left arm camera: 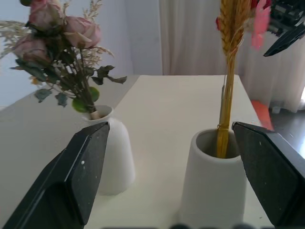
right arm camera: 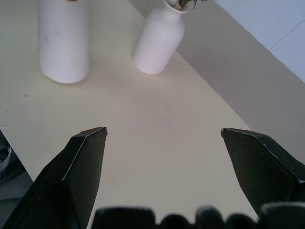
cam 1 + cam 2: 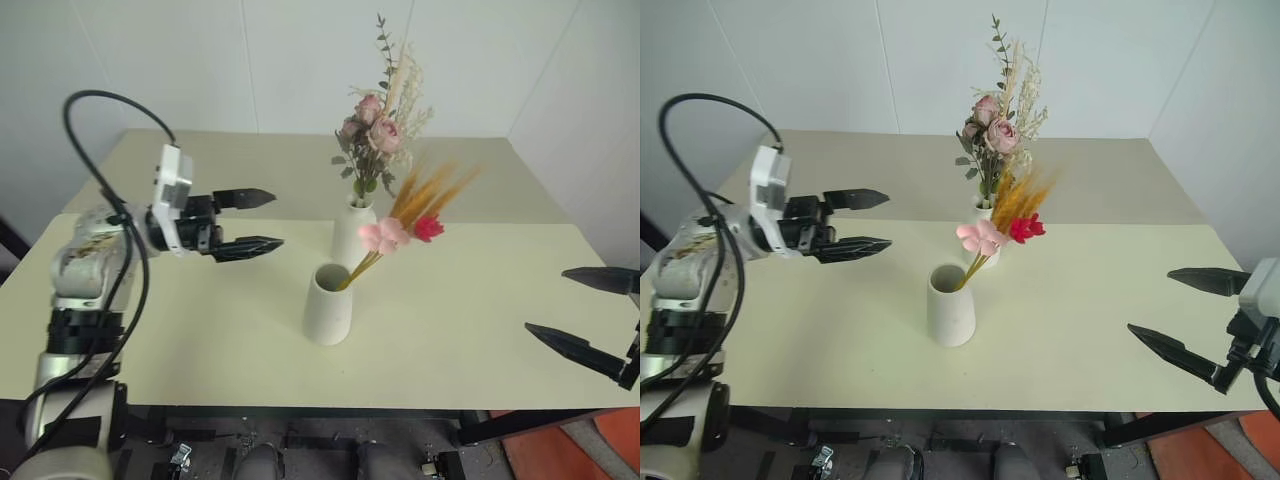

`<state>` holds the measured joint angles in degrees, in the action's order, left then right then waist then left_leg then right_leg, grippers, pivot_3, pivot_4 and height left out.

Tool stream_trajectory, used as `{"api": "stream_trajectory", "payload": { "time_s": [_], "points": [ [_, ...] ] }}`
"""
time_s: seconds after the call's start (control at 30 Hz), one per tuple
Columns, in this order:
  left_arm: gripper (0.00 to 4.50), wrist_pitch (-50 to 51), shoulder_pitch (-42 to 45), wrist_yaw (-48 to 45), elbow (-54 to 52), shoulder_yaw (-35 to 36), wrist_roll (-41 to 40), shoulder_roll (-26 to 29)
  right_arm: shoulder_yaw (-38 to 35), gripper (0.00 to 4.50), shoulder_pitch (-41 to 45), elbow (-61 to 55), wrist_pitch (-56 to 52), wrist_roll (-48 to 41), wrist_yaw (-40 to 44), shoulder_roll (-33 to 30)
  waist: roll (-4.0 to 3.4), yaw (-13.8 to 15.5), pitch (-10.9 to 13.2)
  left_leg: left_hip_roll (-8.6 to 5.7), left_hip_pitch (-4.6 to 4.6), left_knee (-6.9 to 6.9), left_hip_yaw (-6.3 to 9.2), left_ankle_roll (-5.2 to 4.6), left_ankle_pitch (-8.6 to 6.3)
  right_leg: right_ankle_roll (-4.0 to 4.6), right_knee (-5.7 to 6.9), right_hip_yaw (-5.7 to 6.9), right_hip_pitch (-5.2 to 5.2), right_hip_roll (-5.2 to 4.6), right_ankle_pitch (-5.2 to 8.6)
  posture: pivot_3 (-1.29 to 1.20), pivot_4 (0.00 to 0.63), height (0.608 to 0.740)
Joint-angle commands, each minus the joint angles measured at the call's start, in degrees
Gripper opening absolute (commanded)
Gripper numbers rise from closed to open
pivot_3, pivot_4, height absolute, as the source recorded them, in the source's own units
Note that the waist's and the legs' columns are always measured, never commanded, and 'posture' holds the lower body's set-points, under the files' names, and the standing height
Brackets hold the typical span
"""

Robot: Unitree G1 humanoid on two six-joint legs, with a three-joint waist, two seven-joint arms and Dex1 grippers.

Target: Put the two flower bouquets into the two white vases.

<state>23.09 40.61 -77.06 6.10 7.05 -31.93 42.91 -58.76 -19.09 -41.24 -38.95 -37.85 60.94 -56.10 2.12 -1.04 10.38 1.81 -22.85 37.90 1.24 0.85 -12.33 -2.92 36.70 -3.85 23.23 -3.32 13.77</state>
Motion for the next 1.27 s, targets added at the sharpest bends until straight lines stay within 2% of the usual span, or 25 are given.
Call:
{"api": "stream_trajectory", "payload": {
  "time_s": [0.03, 0.17, 0.27, 0.53, 0.67, 1.0, 1.27],
  "points": [
    [4.47, -2.68, -2.08, -0.16, -2.98, 3.84, 2.62, 7.19, -0.66, 4.5, 0.51, 2.03, -0.36, -0.32, 0.68, -1.98, 0.0, -0.2, 0.0, 0.02, 0.01, -0.02, -0.02, 0.0, 0.0, 0.03, 0.01, 0.0, 0.02, 0.0, 0.02, 0.0, 0.15, 0.74],
    [4.47, -6.04, -4.97, -0.68, -1.72, 6.13, 6.28, 15.81, 0.65, 4.5, 1.78, 5.13, -0.28, -0.72, 1.47, -3.34, 0.02, 0.02, 0.01, 0.04, 0.01, -0.05, -0.02, 0.0, 0.0, 0.07, -0.01, 0.01, 0.04, 0.01, 0.05, 0.0, 0.15, 0.74],
    [4.47, -7.0, -6.4, -1.46, -1.61, 7.75, 6.12, 19.1, 2.86, 4.5, 2.98, 7.3, 1.48, 0.12, 2.42, -4.2, 0.02, 0.28, 0.02, 0.04, 0.01, -0.06, -0.07, 0.0, 0.0, 0.07, -0.06, 0.01, 0.04, -0.03, 0.06, 0.0, 0.15, 0.74],
    [4.47, -7.13, -13.56, 2.11, -4.8, 13.4, 6.24, 21.24, 9.92, 4.5, 7.93, 14.2, 4.9, 2.48, 3.31, -5.75, 0.01, 0.14, 0.02, 0.07, -0.06, -0.07, -0.08, 0.0, 0.0, 0.08, -0.05, 0.04, 0.11, -0.03, 0.07, 0.0, 0.15, 0.74],
    [4.47, -6.51, -15.75, 3.03, -4.69, 16.71, 5.98, 23.31, 7.9, 4.5, 5.34, 14.59, 4.87, 3.78, 7.13, -6.07, 0.02, 0.14, 0.02, 0.12, -0.1, -0.13, -0.08, 0.0, 0.0, 0.14, 0.02, 0.04, 0.24, 0.02, 0.11, 0.0, 0.15, 0.74],
    [4.47, -6.26, -13.87, 4.25, -4.72, 14.65, 4.15, 21.42, 7.87, 4.5, 5.74, 13.38, 3.94, 4.82, 4.46, -4.89, 0.0, 0.27, 0.02, 0.11, -0.07, -0.14, -0.12, 0.01, -0.01, 0.14, 0.03, 0.04, 0.22, 0.0, 0.13, 0.0, 0.15, 0.74],
    [4.47, -3.07, -8.68, 7.15, -6.06, 12.04, 3.29, 20.48, 16.81, 4.5, 10.85, 15.49, 5.05, 5.93, 1.09, -5.21, 0.02, 0.05, 0.02, 0.11, -0.04, -0.15, -0.13, 0.01, -0.01, 0.14, 0.05, 0.02, 0.2, 0.02, 0.13, 0.0, 0.15, 0.74]
  ]
}}
